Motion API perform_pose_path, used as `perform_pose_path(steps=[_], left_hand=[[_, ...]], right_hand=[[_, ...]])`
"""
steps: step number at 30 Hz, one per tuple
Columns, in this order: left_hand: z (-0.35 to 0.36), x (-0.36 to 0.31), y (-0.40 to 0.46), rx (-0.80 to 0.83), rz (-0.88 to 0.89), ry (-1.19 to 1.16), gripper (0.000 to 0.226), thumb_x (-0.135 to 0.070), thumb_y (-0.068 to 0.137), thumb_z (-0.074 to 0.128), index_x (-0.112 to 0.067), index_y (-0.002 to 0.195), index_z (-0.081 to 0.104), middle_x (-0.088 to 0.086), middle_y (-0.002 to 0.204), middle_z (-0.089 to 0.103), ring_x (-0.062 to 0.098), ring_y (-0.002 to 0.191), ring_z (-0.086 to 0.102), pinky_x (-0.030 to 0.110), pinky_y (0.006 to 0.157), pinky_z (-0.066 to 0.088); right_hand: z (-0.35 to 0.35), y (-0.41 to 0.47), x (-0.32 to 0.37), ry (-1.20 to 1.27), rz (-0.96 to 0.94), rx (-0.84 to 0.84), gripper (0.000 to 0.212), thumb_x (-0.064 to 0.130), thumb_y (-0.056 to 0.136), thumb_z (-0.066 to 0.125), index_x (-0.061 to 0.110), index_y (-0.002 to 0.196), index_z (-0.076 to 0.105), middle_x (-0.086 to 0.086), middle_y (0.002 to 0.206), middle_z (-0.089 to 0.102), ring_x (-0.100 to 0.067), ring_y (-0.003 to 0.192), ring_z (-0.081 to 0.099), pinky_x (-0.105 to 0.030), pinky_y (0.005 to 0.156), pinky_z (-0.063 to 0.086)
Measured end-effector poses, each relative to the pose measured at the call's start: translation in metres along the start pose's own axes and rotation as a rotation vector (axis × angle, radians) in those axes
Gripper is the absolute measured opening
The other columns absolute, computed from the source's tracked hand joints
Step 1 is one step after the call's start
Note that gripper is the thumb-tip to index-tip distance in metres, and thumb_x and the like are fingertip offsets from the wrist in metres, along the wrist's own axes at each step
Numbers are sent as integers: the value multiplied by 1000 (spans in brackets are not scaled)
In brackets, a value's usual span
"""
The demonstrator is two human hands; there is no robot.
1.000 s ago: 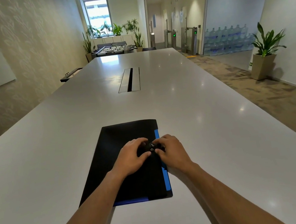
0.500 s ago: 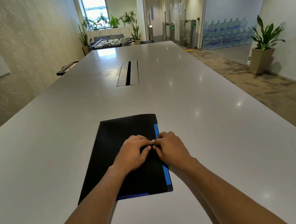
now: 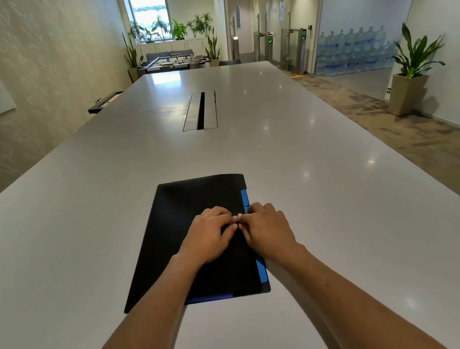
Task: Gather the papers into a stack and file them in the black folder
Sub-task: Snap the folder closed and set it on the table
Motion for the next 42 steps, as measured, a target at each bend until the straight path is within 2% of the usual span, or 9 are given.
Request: perform_pose_path(steps=[5,10,14,21,24,27,30,35,42], left_hand=[[-15,-3,-8,20,-98,-121,29,-34,91,60,-27,120,63,-8,126,57,6,114,52,36,102,45],[-40,13,-30,-239,-433,110,39,-45,89,58,-30,125,57,-2,134,53,20,124,47,48,101,40],[-49,30,-51,-76,-758,156,65,-56,89,51,-24,143,36,10,147,36,34,132,39,54,103,35],[-63,43,-53,-115,-765,-70,78,-57,78,66,-25,143,37,12,139,45,34,121,52,49,100,44],[-78,56,-54,-212,-816,-358,66,-39,79,75,-19,135,47,10,123,55,30,108,58,42,92,49],[-81,65,-53,-238,-844,-667,52,-20,80,77,-15,126,54,7,108,61,25,93,62,38,83,52],[-84,72,-46,-298,-814,-716,41,-11,80,76,-16,117,60,12,105,68,26,89,67,44,86,55],[-94,81,-28,-366,-743,-732,33,-10,83,73,-18,113,63,4,111,63,22,96,61,39,81,52],[-104,104,3,-297,-691,-786,30,-19,84,73,-21,113,63,3,117,63,24,106,60,41,90,52]], right_hand=[[-3,-9,9,154,169,-81,39,40,95,51,18,127,57,-9,122,55,-22,109,54,-31,90,47],[-3,-18,5,206,291,-15,53,49,90,57,15,130,52,-8,119,59,-22,105,60,-33,86,53],[-6,-21,4,189,309,31,53,54,89,57,14,123,54,-6,115,64,-22,99,63,-30,77,52],[-9,-17,11,356,355,32,55,52,87,59,15,128,50,-4,121,62,-21,105,61,-29,80,49],[-14,-15,1,666,451,32,39,37,89,65,14,119,53,-3,112,62,-17,97,59,-28,80,47],[-14,-10,-8,1058,529,57,26,23,89,68,11,110,57,-9,108,69,-21,94,68,-39,85,57],[-15,-4,-10,1284,535,117,36,16,90,67,10,123,56,-11,109,70,-25,94,71,-34,74,60],[-10,10,-9,1335,437,291,59,16,84,74,31,132,42,-5,126,62,-29,105,68,-47,88,58],[-10,69,-7,1390,428,122,73,11,81,75,36,140,40,-7,128,62,-32,104,68,-52,85,58]])
Point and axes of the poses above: each hand's wrist, its own y-axis towards the middle knuckle, its own z-axis out of the palm, x = y × z, the point moved 2 cm from there along y, towards the middle knuckle
